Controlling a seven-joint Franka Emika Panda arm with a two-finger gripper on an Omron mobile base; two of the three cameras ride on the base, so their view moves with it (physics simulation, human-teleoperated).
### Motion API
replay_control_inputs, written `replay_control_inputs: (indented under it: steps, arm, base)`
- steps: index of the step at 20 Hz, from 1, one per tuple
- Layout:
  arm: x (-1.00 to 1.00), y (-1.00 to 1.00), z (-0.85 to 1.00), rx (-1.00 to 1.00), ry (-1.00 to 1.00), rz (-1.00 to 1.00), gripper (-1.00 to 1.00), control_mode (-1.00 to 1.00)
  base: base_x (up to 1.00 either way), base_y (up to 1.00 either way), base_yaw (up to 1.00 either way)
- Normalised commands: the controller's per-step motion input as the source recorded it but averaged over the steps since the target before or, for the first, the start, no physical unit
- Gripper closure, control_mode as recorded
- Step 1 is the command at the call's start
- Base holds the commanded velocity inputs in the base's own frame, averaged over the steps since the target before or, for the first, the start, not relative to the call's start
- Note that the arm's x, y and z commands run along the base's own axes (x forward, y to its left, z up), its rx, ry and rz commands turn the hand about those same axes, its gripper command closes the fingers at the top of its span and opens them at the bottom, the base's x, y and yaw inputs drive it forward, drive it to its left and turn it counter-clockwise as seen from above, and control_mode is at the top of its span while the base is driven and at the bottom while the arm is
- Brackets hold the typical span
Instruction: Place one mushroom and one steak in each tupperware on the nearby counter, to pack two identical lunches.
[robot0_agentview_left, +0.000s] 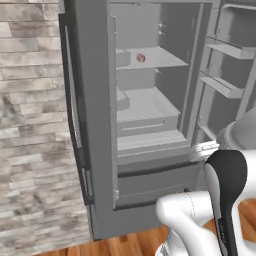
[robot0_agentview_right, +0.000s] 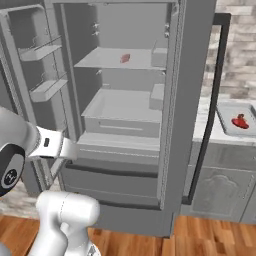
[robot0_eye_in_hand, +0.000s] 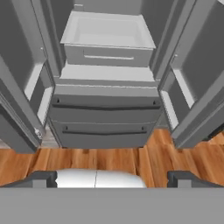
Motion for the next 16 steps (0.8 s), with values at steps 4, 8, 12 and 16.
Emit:
replay_control_inputs:
  steps: [4,8,12,16]
  arm:
    - [0.00,0.00,0.00,0.00,0.00,0.00,-1.00,1.00]
    - [0.00,0.00,0.00,0.00,0.00,0.00,-1.00,1.00]
    - [0.00,0.00,0.00,0.00,0.00,0.00,-1.00,1.00]
    - [0.00,0.00,0.00,0.00,0.00,0.00,-1.00,1.00]
  base:
    - [0.63,-0.10,-0.01]
    - [0.63,-0.18,0.00]
    - [0.59,-0.16,0.00]
    - [0.58,-0.18,0.00]
